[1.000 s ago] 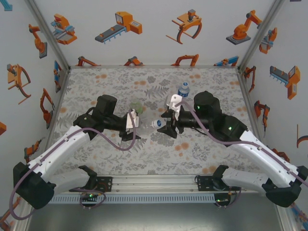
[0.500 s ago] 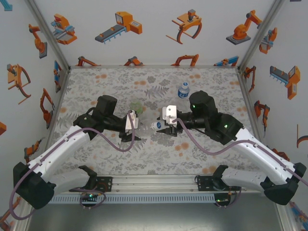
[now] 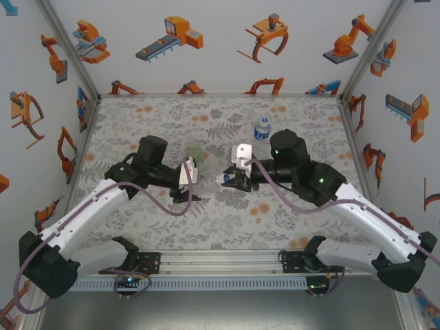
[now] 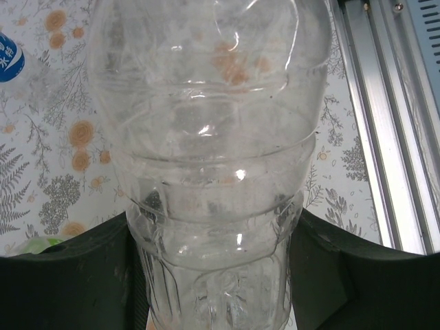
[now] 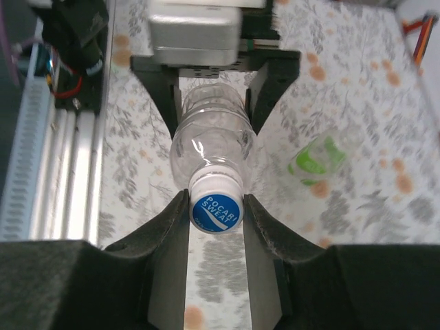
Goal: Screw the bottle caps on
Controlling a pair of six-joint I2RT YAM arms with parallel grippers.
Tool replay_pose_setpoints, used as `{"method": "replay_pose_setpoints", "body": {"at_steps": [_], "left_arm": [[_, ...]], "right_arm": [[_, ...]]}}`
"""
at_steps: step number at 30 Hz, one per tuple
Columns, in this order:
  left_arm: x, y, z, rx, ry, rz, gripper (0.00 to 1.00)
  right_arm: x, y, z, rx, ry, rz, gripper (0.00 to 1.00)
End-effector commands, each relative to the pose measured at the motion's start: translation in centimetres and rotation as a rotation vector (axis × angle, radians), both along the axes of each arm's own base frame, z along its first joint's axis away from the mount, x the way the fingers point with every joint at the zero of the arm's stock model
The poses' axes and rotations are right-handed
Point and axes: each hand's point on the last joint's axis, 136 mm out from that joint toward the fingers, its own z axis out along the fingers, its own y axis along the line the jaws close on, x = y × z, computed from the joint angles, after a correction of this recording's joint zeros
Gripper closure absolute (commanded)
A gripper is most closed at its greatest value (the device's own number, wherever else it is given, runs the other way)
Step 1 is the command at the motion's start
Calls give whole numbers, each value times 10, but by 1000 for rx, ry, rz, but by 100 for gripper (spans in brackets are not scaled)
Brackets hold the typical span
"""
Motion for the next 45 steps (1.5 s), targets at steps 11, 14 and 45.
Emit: {"method": "replay_pose_setpoints", "body": {"at_steps": [11, 14, 45], "left_arm": [[17, -4, 12, -8, -37, 80, 100], [19, -3, 12, -7, -45, 97, 100], [-5, -3, 13, -39, -40, -30, 100]], "right_arm": [[63, -23, -44, 357, 1170, -821, 100], [65, -31, -56, 371, 1263, -915, 100], [-16, -10, 21, 4, -105, 75, 49]]}}
